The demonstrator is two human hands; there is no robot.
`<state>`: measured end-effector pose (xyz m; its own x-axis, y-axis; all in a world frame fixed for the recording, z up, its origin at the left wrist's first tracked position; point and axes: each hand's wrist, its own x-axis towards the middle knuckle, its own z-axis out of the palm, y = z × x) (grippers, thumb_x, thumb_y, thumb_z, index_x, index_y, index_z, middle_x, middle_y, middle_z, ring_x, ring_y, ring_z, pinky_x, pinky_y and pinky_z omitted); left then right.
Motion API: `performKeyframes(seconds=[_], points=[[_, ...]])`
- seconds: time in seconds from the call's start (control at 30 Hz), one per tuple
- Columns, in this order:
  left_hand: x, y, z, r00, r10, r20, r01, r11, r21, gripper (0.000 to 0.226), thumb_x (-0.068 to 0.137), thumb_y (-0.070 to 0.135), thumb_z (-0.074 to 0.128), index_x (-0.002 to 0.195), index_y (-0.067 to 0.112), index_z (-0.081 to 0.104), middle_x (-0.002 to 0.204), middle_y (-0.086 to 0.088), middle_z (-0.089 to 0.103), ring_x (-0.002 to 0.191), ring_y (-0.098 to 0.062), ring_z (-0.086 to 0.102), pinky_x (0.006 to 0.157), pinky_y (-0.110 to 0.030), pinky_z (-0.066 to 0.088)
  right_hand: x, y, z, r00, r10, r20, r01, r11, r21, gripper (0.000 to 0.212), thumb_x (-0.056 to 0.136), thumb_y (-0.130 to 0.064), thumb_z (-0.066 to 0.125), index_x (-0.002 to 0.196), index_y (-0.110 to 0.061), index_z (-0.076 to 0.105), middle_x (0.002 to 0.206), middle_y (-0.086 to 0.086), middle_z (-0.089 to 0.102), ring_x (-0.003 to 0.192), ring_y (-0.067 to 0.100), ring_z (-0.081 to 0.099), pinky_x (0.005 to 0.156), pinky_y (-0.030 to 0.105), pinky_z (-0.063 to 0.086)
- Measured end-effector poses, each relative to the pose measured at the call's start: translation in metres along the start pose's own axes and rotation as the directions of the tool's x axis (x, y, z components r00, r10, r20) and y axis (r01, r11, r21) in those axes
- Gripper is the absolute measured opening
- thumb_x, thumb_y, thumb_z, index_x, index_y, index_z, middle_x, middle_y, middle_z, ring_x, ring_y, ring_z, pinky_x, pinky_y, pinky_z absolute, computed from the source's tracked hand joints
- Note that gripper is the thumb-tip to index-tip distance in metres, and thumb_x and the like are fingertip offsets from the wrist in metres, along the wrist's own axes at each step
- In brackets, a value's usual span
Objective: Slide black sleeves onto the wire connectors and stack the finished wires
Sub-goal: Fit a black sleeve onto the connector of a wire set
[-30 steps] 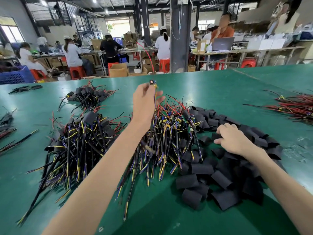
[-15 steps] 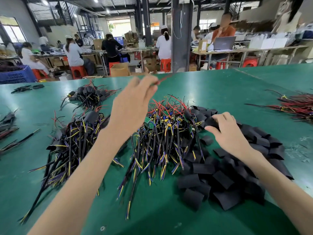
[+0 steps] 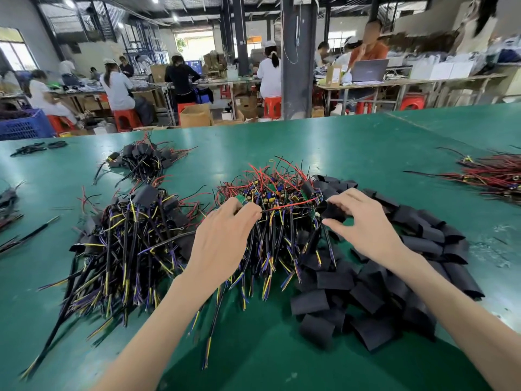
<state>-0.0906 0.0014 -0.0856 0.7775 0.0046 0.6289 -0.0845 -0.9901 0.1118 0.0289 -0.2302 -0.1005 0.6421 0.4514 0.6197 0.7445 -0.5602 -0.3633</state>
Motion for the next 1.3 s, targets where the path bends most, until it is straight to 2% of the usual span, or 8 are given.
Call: performKeyframes(seconds=[0.27,0.47,0.7,0.8,0.87,1.07,1.2,1.3], points=[[-0.004,0.002,0.001,1.0,0.007,-0.005,-0.007,1.0,0.013,0.007,0.095,0.016,0.056,0.098,0.015,0.062,0.079,-0.006,0.048,0.059,-0.032,0.048,0.057,-0.029,0.031,-0.002,-0.002,0.002,1.0,-0.013,-0.014,0.014,0.994,0.104,0.035,0.073,-0.019,0.08,0.105,-0.014,0.067,0.091,-0.006,0.053,0.081,0.012,0.055,0.082,0.043,0.053],[-0.009,0.005,0.0,1.0,0.015,0.004,-0.015,1.0,0.024,0.007,0.093,0.017,0.059,0.098,0.016,0.063,0.081,-0.006,0.051,0.063,-0.031,0.048,0.062,-0.033,0.039,0.001,-0.007,-0.003,0.999,0.031,-0.04,-0.027,0.993,0.111,0.032,0.071,-0.014,0.081,0.101,-0.013,0.069,0.09,0.003,0.058,0.078,0.023,0.059,0.081,0.043,0.052],[-0.01,0.004,0.002,1.0,0.015,-0.003,-0.015,1.0,0.01,0.014,0.09,0.013,0.061,0.102,0.019,0.059,0.085,-0.005,0.05,0.066,-0.031,0.048,0.061,-0.034,0.04,0.001,-0.011,-0.005,0.994,0.099,-0.054,-0.092,0.989,0.117,0.035,0.07,-0.015,0.082,0.102,-0.007,0.069,0.091,0.006,0.061,0.078,0.023,0.06,0.083,0.031,0.049],[-0.009,0.003,0.002,0.998,-0.036,-0.059,0.037,0.999,0.017,0.022,0.088,0.012,0.06,0.103,0.024,0.049,0.085,-0.005,0.047,0.067,-0.031,0.048,0.06,-0.035,0.043,0.001,-0.012,-0.006,0.994,0.099,-0.041,-0.094,0.989,0.111,0.036,0.07,-0.014,0.082,0.103,-0.007,0.068,0.092,0.007,0.061,0.079,0.024,0.059,0.083,0.033,0.049],[-0.009,0.003,0.001,0.994,-0.051,-0.093,0.053,0.998,0.017,0.019,0.088,0.014,0.054,0.102,0.024,0.047,0.084,-0.005,0.047,0.067,-0.03,0.048,0.06,-0.034,0.043,0.001,-0.012,-0.006,0.995,0.099,-0.034,-0.095,0.99,0.101,0.036,0.07,-0.015,0.082,0.103,-0.007,0.068,0.092,0.008,0.061,0.079,0.025,0.059,0.083,0.036,0.05],[-0.012,0.007,0.003,0.999,-0.029,-0.046,0.03,0.999,0.014,0.023,0.086,0.008,0.064,0.103,0.021,0.056,0.085,-0.005,0.048,0.067,-0.03,0.047,0.059,-0.037,0.044,0.0,-0.014,-0.006,0.993,0.108,-0.051,-0.098,0.982,0.163,0.035,0.069,-0.017,0.083,0.101,-0.009,0.069,0.089,0.003,0.061,0.078,0.023,0.061,0.084,0.036,0.052],[-0.012,0.006,0.004,1.0,0.008,-0.02,-0.007,1.0,0.013,0.033,0.082,0.004,0.067,0.106,0.023,0.053,0.086,-0.005,0.049,0.067,-0.03,0.048,0.059,-0.037,0.045,0.001,-0.015,-0.006,0.989,0.12,-0.088,-0.104,0.981,0.164,0.033,0.067,-0.017,0.084,0.096,-0.01,0.07,0.083,0.0,0.061,0.074,0.019,0.06,0.08,0.027,0.049],[-0.012,0.004,0.005,0.999,0.037,-0.018,-0.037,0.999,0.013,0.037,0.078,0.001,0.07,0.104,0.022,0.056,0.086,-0.004,0.05,0.066,-0.029,0.048,0.059,-0.034,0.044,0.002,-0.014,-0.007,0.982,0.159,-0.099,-0.136,0.968,0.213,0.031,0.067,-0.015,0.084,0.094,-0.013,0.07,0.082,0.0,0.061,0.073,0.017,0.06,0.076,0.008,0.042]])
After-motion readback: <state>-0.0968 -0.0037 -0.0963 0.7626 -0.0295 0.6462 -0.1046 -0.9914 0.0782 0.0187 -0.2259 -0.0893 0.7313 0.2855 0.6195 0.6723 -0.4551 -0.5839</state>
